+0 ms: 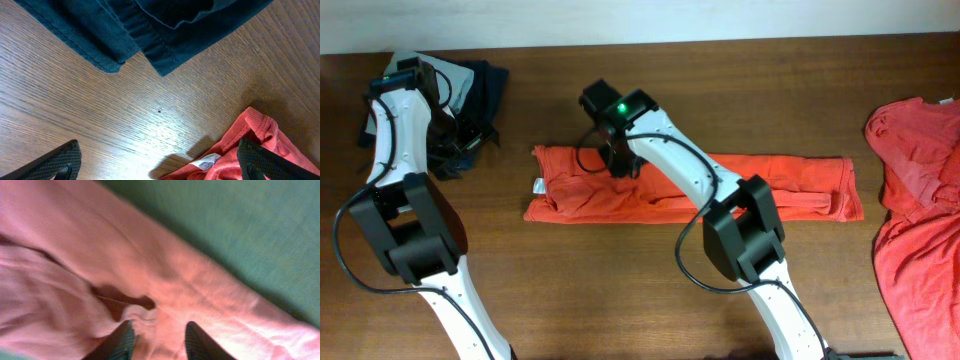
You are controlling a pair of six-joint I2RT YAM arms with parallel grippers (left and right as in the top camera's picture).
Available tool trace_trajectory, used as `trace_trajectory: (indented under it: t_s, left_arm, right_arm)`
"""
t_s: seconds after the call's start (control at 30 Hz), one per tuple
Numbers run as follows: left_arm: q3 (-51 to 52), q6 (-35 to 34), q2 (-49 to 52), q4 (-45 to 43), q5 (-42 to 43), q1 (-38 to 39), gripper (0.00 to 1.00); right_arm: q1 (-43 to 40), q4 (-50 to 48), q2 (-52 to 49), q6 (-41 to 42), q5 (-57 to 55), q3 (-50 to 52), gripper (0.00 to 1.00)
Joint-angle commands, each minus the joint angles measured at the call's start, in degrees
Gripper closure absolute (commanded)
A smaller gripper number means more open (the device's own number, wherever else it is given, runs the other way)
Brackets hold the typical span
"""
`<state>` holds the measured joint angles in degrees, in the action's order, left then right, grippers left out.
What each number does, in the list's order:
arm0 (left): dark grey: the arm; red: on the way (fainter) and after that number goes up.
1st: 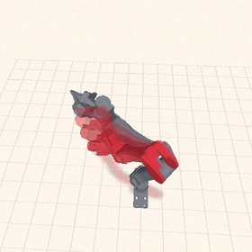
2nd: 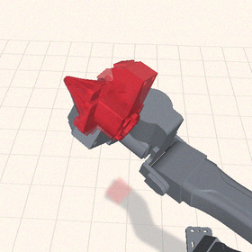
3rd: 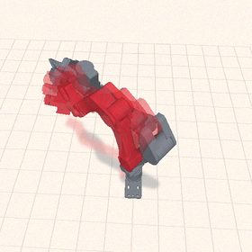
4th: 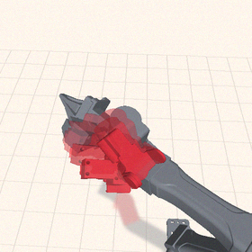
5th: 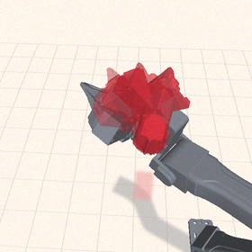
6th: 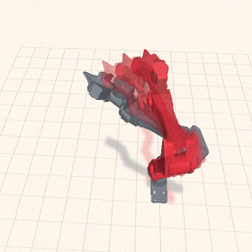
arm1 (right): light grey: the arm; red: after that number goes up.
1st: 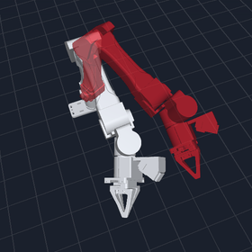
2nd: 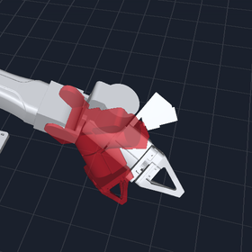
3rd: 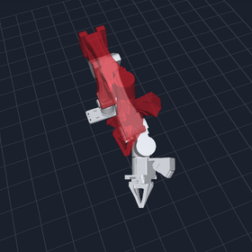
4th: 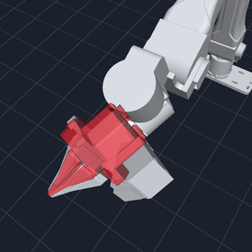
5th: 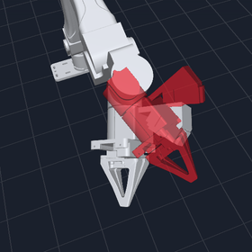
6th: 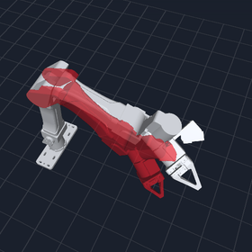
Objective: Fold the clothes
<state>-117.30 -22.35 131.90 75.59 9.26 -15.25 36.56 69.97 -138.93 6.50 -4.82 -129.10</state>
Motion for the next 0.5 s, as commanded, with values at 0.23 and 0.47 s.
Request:
trace_trajectory:
  t_s: [0.23,0.47]
  left_arm:
    - [-0.72,-0.35,-0.37,0.04,0.42,-0.04,0.01]
    - [-0.72,-0.35,-0.37,0.02,0.42,-0.04,0.01]
  right_arm:
    - [6.01,-6.84,3.45,-0.7,10.58,-2.67,0.55]
    - [10.36,-12.72,1.46,-0.63,8.7,-1.92,0.56]
